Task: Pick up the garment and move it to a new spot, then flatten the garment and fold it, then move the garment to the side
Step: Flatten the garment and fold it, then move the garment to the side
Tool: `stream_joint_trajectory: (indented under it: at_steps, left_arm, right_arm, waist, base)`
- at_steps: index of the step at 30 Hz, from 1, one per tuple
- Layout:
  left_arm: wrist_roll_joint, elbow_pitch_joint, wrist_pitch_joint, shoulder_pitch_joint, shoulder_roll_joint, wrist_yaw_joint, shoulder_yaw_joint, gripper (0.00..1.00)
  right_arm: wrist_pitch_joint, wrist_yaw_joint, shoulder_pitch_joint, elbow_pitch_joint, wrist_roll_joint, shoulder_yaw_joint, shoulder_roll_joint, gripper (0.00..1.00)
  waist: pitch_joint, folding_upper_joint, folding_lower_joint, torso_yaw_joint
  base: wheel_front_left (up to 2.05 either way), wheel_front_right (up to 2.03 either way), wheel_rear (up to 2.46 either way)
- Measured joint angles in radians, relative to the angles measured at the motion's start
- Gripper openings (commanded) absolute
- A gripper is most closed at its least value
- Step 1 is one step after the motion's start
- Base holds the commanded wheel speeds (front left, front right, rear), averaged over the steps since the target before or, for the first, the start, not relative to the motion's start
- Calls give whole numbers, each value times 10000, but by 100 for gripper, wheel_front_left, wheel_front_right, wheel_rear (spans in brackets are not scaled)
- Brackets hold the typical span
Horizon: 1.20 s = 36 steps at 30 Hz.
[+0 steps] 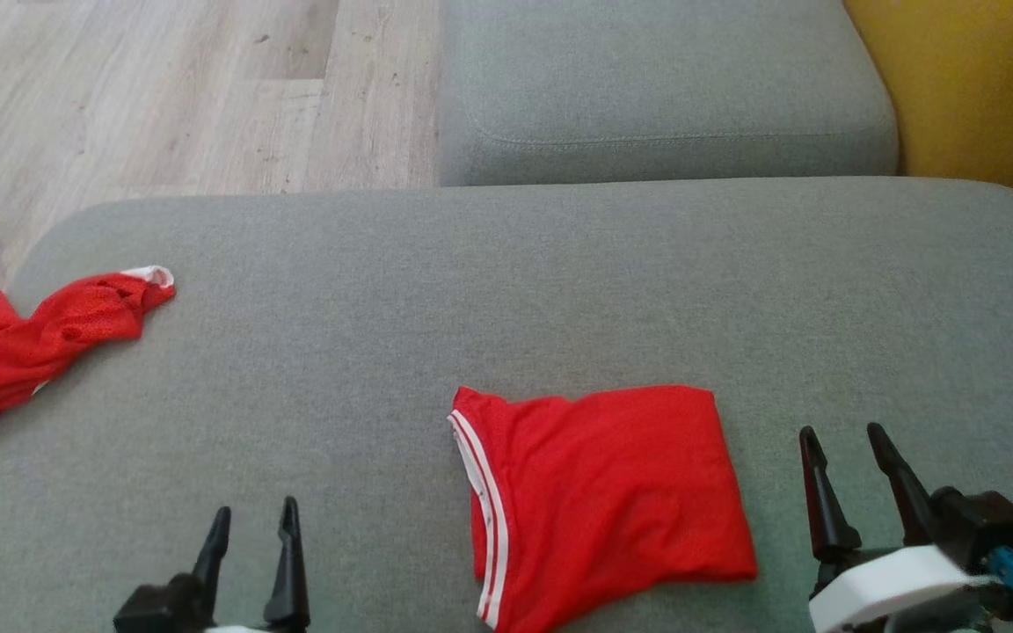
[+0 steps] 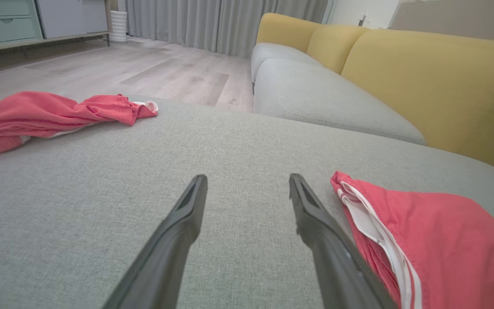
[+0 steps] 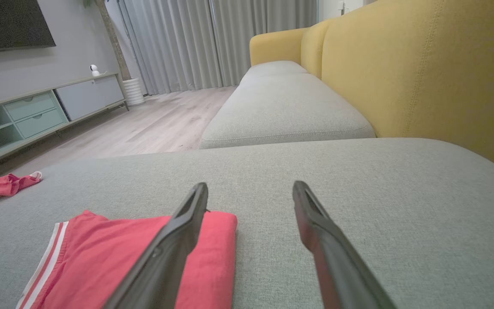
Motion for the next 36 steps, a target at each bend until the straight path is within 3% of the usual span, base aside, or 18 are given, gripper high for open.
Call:
stream_joint_trajectory:
  at_steps: [25,30,36]
  left_arm:
    - [282,138,-12,236,-92,-257,276,100]
    - [357,161,-12,167,-125,-259,234,100]
    - [456,224,-12,86,-219,-284,173,100]
  right_arm:
    - [184,0,160,150,-136,-86,4,100]
    - [1022,0,-155,608,-278,-67,6,100]
    - [2721,0,-1648,1471,-268,27,4,100]
  waist:
    - [89,0,0,31]
    - [212,0,1,115]
    - [435,0,2,353]
  base:
    - [0,0,0]
    - [0,0,0]
    - [0,0,0]
